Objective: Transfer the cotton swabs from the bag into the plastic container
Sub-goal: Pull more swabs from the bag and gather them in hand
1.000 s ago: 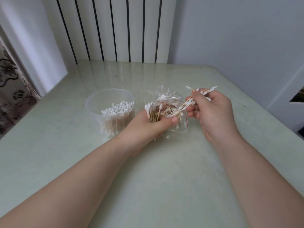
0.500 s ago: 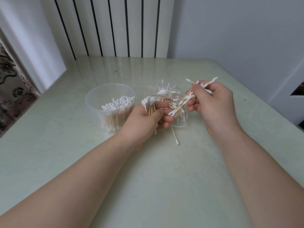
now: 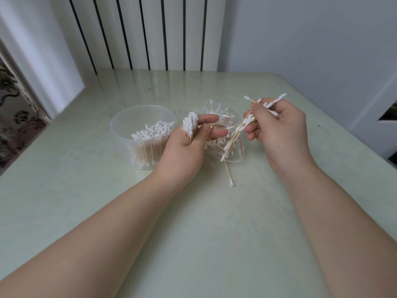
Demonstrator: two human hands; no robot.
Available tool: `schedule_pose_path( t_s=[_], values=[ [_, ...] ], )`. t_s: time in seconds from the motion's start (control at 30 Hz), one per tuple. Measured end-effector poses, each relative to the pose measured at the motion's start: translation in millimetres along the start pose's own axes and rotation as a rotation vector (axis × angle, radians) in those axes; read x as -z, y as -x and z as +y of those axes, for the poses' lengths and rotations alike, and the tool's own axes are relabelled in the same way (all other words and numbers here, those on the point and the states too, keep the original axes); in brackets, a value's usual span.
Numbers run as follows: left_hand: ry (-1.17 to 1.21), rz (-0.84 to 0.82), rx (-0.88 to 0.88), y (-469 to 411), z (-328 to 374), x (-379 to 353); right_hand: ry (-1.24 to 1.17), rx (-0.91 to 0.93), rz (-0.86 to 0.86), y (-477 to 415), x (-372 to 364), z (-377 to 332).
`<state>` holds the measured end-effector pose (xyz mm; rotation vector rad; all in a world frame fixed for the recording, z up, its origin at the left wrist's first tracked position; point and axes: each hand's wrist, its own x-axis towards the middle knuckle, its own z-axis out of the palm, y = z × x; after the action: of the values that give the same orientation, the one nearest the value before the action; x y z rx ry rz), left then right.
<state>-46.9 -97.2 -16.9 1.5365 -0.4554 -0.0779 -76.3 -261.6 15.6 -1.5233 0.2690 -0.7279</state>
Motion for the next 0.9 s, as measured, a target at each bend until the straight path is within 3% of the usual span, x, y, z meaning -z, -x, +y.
schedule_pose_path(
  t_s=[0.17, 0.37, 0.47, 0.63, 0.9],
  values=[
    [0.072, 0.112, -0.062, 0.7, -0.5, -0.9, 0.045, 0.005, -0.014, 0.4, -0.8, 1.8],
    [-0.168, 0.14, -0.056, -4.9, -9.4, 0.1, 0.034, -0.009, -0.088, 5.6, -5.8, 3.3],
    [-0.202, 0.083, -0.043, -3.5, -5.6, 0.5, -0.066, -0.046, -0.11, 7.1, -7.9, 0.5],
    [-0.263, -0.189, -0.068, 1.9, -0.4, 1.0, -0.2, -0.122, -0.135, 8.3, -10.4, -1.1],
    [-0.27, -0.187, 0.095, -4.5, -9.7, 4.0, -0.244, -0.107, -0.025, 0.8, -4.7, -3.0]
  ],
)
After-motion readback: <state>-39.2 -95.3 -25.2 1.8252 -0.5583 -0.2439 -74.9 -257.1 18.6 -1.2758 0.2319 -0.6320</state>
